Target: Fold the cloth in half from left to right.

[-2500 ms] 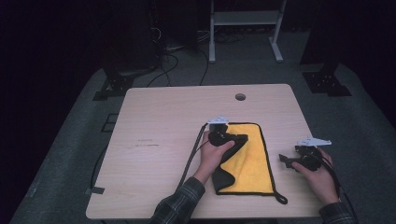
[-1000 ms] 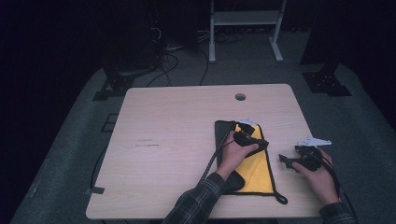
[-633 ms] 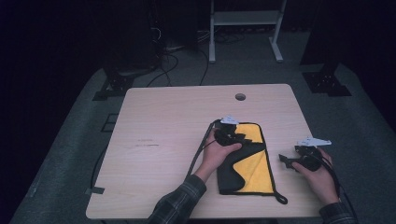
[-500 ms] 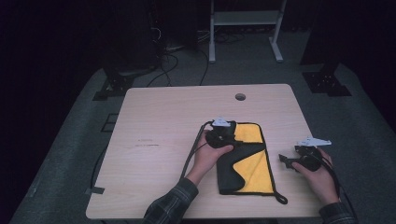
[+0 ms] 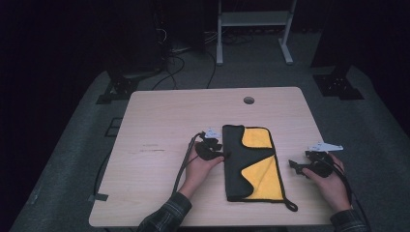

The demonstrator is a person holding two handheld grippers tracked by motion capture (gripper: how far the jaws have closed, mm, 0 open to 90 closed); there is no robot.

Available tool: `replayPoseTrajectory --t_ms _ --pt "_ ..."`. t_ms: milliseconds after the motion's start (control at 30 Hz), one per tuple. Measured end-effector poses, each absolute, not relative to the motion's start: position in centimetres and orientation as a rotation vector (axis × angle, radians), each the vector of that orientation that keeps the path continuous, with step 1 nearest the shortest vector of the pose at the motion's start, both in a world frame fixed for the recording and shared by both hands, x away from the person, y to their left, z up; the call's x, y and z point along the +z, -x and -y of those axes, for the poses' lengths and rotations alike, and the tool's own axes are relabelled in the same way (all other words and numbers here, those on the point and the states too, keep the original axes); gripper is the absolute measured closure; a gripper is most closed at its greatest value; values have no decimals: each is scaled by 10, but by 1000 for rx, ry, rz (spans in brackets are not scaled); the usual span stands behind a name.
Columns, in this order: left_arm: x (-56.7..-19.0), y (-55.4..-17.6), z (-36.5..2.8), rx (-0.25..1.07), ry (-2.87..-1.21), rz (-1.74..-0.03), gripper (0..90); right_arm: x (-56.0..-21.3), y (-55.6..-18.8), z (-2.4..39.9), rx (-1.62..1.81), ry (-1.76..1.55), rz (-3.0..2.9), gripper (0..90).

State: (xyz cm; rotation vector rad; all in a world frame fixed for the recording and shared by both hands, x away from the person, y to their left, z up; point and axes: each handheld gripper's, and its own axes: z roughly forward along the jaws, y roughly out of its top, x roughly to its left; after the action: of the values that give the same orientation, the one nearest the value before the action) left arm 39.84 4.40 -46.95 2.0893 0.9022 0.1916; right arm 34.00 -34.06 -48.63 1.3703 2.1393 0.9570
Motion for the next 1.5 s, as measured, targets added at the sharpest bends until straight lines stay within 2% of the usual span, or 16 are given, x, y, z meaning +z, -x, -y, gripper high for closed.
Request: replayPoseTrajectory --t_ms 167,567,767,867,1100,1500 --pt "-475 -396 -41 188 -2108 -901 482 -486 -340 341 957 -1370 -2139 174" --pt "-477 -384 -29 343 -2154 -886 507 -486 -340 341 956 -1369 -2139 174" --pt "-480 -379 -29 271 -2117 -866 780 -486 -340 341 957 -1369 -2139 173" --pt "-479 -381 -32 233 -2112 -870 829 -486 -340 341 957 -1369 -2139 173" --pt "-478 -385 -45 153 -2113 -870 842 -486 -340 341 957 -1373 -2137 173" --pt "-474 -380 -70 133 -2144 -886 843 -486 -339 341 957 -1374 -2136 174"
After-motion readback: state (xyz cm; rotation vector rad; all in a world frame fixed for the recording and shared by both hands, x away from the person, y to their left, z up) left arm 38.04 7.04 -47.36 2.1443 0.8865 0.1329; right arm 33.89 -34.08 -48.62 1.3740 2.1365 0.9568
